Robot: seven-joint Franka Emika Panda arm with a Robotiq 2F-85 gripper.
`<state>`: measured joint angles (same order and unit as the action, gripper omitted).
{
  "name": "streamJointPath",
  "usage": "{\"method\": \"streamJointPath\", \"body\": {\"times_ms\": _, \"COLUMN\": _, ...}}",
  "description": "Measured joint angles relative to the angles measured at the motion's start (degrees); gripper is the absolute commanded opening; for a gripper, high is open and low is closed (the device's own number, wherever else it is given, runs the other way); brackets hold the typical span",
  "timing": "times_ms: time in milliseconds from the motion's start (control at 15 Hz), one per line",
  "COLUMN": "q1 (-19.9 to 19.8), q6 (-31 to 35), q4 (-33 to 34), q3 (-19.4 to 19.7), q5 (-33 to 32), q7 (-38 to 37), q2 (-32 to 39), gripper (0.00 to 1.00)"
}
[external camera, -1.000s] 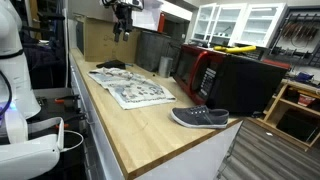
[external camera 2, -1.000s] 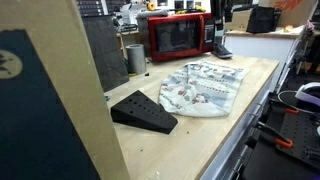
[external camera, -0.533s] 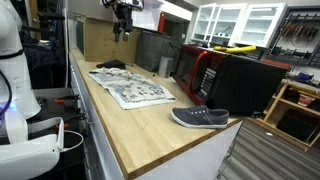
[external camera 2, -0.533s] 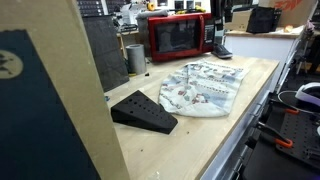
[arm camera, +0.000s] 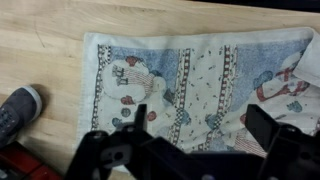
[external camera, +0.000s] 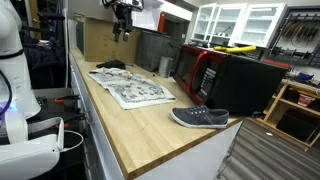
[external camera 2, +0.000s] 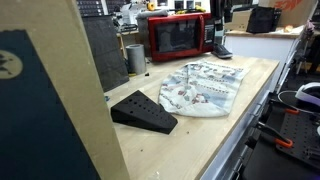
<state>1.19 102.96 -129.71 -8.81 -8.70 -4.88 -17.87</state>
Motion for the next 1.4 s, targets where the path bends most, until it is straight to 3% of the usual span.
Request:
{"method": "streamJointPath", "body": {"times_ms": 400, "q1": 7.1, "q6": 3.3, "q4": 0.2, "q3": -2.9, "q5": 2.3, "q7": 0.4, "q2": 3.3, "gripper": 1.00}}
{"method": "streamJointPath", "body": {"times_ms": 733, "q1": 13.6, "q6": 7.0, "q4": 0.0, "q3": -6.4, "q5": 4.5, "q7": 7.3, "q2": 7.2, "gripper": 1.00}}
{"method": "streamJointPath", "body": {"times_ms": 1133, "q1": 16.3, "q6": 11.2, "q4": 0.0, "q3": -8.7, "q5": 3.4, "q7": 17.9, "q2": 15.3, "gripper": 1.00}}
{"method": "streamJointPath", "body": {"times_ms": 1400, "q1": 17.4, "q6": 13.3, "q4": 0.3, "q3": -10.0, "q5": -0.3, "q7": 20.6, "q2": 21.2, "gripper": 1.00}}
